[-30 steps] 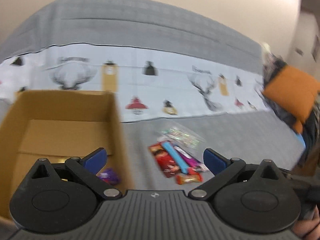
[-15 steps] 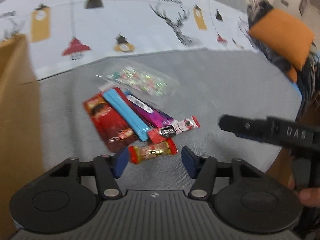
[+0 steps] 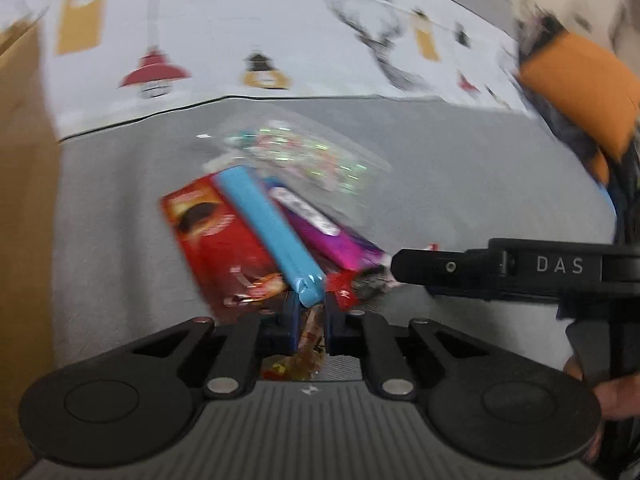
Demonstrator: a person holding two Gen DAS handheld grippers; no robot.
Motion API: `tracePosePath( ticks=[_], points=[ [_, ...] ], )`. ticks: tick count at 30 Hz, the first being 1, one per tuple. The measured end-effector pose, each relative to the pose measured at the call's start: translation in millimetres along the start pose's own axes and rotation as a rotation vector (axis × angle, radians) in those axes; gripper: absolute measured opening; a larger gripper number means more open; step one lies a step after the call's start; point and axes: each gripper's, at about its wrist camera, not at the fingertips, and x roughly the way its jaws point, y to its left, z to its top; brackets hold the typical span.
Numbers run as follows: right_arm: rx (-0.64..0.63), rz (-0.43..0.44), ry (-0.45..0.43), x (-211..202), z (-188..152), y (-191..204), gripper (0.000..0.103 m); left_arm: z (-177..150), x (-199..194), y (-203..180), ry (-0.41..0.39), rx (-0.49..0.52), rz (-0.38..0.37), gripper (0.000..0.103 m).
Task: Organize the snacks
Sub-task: 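Grasp the small red candy with the left tool while the right grasps a red-white stick, then carry the candy and stick over the box and open both tools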
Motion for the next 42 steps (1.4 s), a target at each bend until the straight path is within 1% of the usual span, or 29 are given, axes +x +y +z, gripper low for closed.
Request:
tracePosePath(
  ticks=[2, 4, 7, 8, 9, 10, 11, 12, 13, 14, 16, 18, 19, 20, 21, 22, 24, 26, 27, 29, 31, 32, 33, 35, 36, 37, 39, 42],
  points=[
    [-0.007, 0.0, -0.011, 7, 3, 4, 0.059, -1, -4, 5, -0.001, -0.012, -0.006, 0.013],
    [-0.053, -0.023, -0.02, 13, 3, 10, 0.056, -2, -7, 7, 0.003, -0.003, -0.007, 0.013],
    [-0.141, -0.084, -0.035, 19, 2, 20, 0.04, -2, -11, 8, 0.02, 0.006, -0.018, 0.014],
    [-0.162, -0.104, -0.039, 20, 1, 22, 0.032, -2, -13, 7, 0.018, 0.013, -0.008, 0.014],
    [-0.181, -0.124, -0.042, 21, 0, 23, 0.026, -3, -14, 7, 0.014, 0.012, 0.0, 0.015],
    [-0.194, -0.137, -0.045, 21, 0, 24, 0.024, -4, -14, 7, 0.016, 0.013, -0.001, 0.02],
    [-0.203, -0.143, -0.046, 20, -1, 24, 0.019, -5, -15, 6, 0.017, 0.02, 0.001, 0.025],
    [-0.208, -0.147, -0.046, 20, -1, 23, 0.016, -6, -15, 6, 0.017, 0.028, 0.011, 0.035],
    [-0.208, -0.148, -0.048, 18, -1, 22, 0.013, -7, -15, 6, 0.018, 0.034, 0.02, 0.04],
    [-0.209, -0.151, -0.048, 17, -2, 21, 0.007, -8, -15, 6, 0.02, 0.04, 0.018, 0.04],
    [-0.207, -0.159, -0.058, 11, -2, 19, 0.007, -10, -17, 4, 0.028, 0.059, -0.004, 0.04],
    [-0.226, -0.161, -0.07, 3, -3, 20, 0.007, -14, -15, 2, 0.042, 0.085, -0.007, 0.039],
    [-0.242, -0.164, -0.076, -1, -4, 21, 0.007, -16, -14, 0, 0.051, 0.105, 0.002, 0.031],
    [-0.257, -0.165, -0.078, -4, -5, 22, 0.007, -17, -13, -1, 0.047, 0.115, 0.014, 0.028],
    [-0.269, -0.168, -0.077, -6, -6, 23, 0.007, -17, -13, -1, 0.047, 0.114, 0.013, 0.023],
    [-0.287, -0.175, -0.071, -8, -8, 23, 0.007, -16, -13, 1, 0.051, 0.102, 0.004, 0.021],
    [-0.31, -0.19, -0.054, -7, -11, 24, 0.007, -14, -15, 1, 0.052, 0.074, 0.007, 0.019],
    [-0.341, -0.2, -0.045, -7, -14, 27, 0.007, -13, -20, 0, 0.042, 0.061, 0.028, 0.019],
    [-0.357, -0.204, -0.042, -7, -15, 28, 0.007, -13, -20, -2, 0.043, 0.065, 0.047, 0.019],
    [-0.359, -0.21, -0.023, -6, -16, 28, 0.01, -16, -16, -5, 0.07, 0.089, 0.074, 0.021],
    [-0.351, -0.205, 0.004, -3, -17, 25, 0.012, -18, -15, -7, 0.059, 0.099, 0.087, 0.026],
    [-0.355, -0.204, 0.004, -3, -17, 25, 0.012, -18, -14, -9, 0.057, 0.113, 0.099, 0.026],
    [-0.377, -0.206, 0.006, -2, -18, 27, 0.012, -19, -13, -14, 0.053, 0.136, 0.115, 0.026],
    [-0.446, -0.229, 0.009, 1, -23, 33, 0.011, -20, -12, -16, 0.044, 0.142, 0.128, 0.024],
    [-0.464, -0.238, 0.005, 1, -23, 36, 0.007, -20, -13, -16, 0.045, 0.135, 0.122, 0.02],
    [-0.475, -0.245, 0.001, 0, -24, 37, 0.007, -19, -14, -16, 0.053, 0.122, 0.107, 0.019],
    [-0.459, -0.239, -0.013, -4, -21, 36, 0.007, -16, -20, -17, 0.058, 0.094, 0.069, 0.019],
    [-0.435, -0.232, -0.076, -23, -15, 39, 0.007, -13, -40, -25, 0.018, 0.108, 0.055, 0.019]
  ],
)
